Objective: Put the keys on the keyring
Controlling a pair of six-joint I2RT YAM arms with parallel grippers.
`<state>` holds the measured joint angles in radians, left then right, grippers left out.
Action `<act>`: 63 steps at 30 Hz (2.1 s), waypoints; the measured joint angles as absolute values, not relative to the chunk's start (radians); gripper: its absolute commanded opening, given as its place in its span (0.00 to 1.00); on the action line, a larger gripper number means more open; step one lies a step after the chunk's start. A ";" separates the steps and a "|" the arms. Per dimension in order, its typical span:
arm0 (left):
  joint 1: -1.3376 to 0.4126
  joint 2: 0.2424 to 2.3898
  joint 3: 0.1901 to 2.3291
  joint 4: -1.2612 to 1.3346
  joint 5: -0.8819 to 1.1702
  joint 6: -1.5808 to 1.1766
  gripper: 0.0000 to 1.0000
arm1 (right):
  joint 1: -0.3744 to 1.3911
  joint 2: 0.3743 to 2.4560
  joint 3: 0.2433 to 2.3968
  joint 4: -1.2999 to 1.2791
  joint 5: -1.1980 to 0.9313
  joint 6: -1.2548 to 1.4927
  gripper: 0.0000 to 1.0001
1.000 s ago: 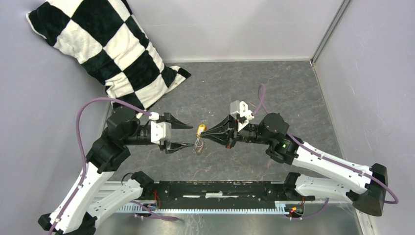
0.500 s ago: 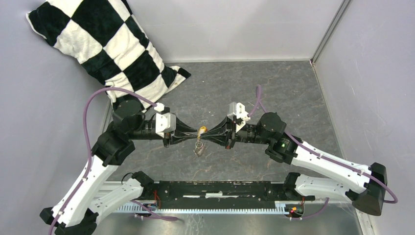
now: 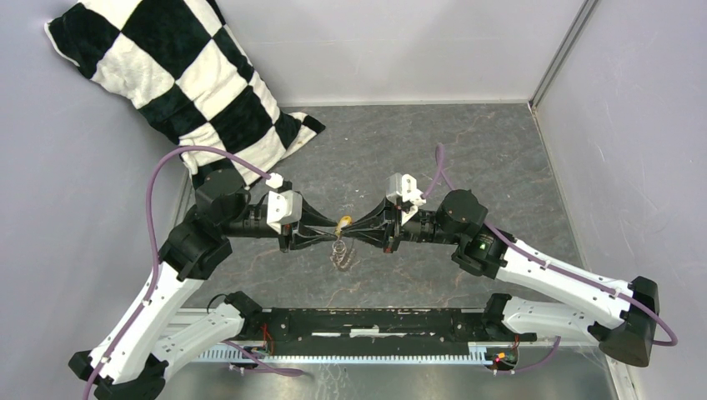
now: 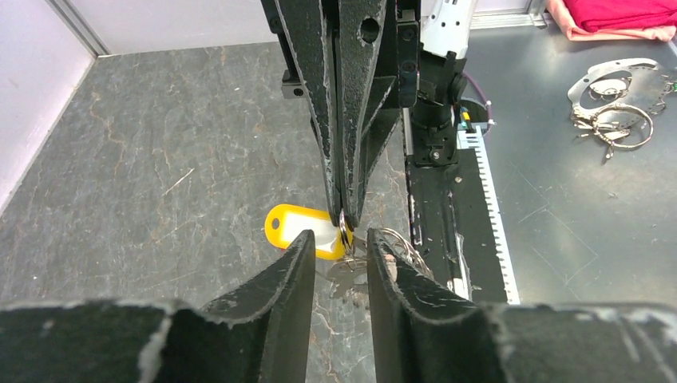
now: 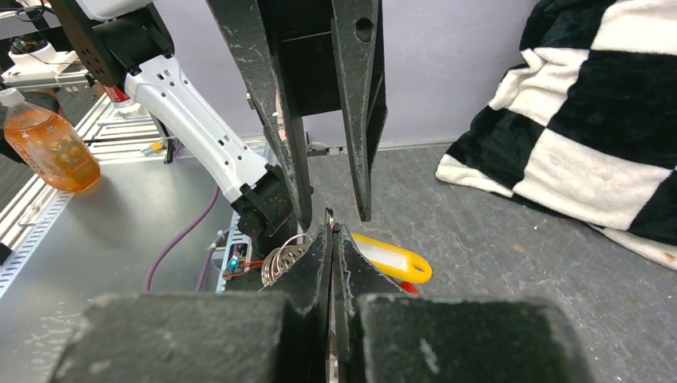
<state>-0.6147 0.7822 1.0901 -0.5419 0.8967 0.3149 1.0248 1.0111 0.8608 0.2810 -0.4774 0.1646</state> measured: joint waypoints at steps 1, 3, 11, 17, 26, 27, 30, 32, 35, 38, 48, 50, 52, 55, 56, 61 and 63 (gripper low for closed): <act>-0.615 0.781 1.089 -0.544 0.896 0.315 0.38 | 1.025 1.011 0.862 0.281 -0.477 0.163 0.01; -0.615 0.780 1.088 -0.546 0.896 0.315 0.36 | 1.025 1.011 0.865 0.281 -0.478 0.160 0.01; -0.615 0.778 1.084 -0.548 0.889 0.315 0.02 | 1.025 1.016 0.867 0.282 -0.482 0.159 0.01; -0.615 0.772 1.076 -0.546 0.876 0.315 0.02 | 1.025 1.018 0.885 0.241 -0.493 0.139 0.20; -0.615 0.769 1.074 -0.601 0.865 0.357 0.02 | 1.025 1.127 1.260 -0.167 -0.522 -0.065 0.32; -0.615 0.770 1.074 -0.605 0.865 0.366 0.02 | 1.025 1.145 1.303 -0.213 -0.526 -0.086 0.33; -0.615 0.770 1.074 -0.615 0.862 0.385 0.02 | 1.025 1.182 1.373 -0.323 -0.537 -0.135 0.34; -0.615 0.770 1.074 -0.620 0.862 0.392 0.02 | 1.025 1.194 1.378 -0.379 -0.542 -0.155 0.34; -0.615 0.772 1.074 -0.625 0.859 0.395 0.02 | 1.025 1.216 1.379 -0.447 -0.544 -0.168 0.33; -0.615 0.773 1.074 -0.628 0.855 0.396 0.02 | 1.025 1.237 1.379 -0.488 -0.546 -0.175 0.32; -0.615 0.772 1.074 -0.628 0.847 0.409 0.02 | 1.025 1.254 1.379 -0.492 -0.547 -0.169 0.19; -0.615 0.772 1.074 -0.628 0.847 0.411 0.02 | 1.025 1.258 1.379 -0.485 -0.551 -0.165 0.13; -0.615 0.772 1.074 -0.628 0.847 0.414 0.02 | 1.025 1.263 1.379 -0.479 -0.555 -0.158 0.07; -0.615 0.772 1.074 -0.633 0.844 0.418 0.02 | 1.026 1.269 1.379 -0.472 -0.562 -0.151 0.01; -0.615 0.772 1.074 -0.635 0.844 0.419 0.05 | 1.026 1.270 1.378 -0.471 -0.562 -0.147 0.01; -0.615 0.772 1.074 -0.635 0.842 0.421 0.37 | 1.026 1.254 1.335 -0.403 -0.550 -0.120 0.01; -0.615 0.772 1.074 -0.638 0.846 0.417 0.42 | 1.025 1.226 1.273 -0.326 -0.539 -0.097 0.01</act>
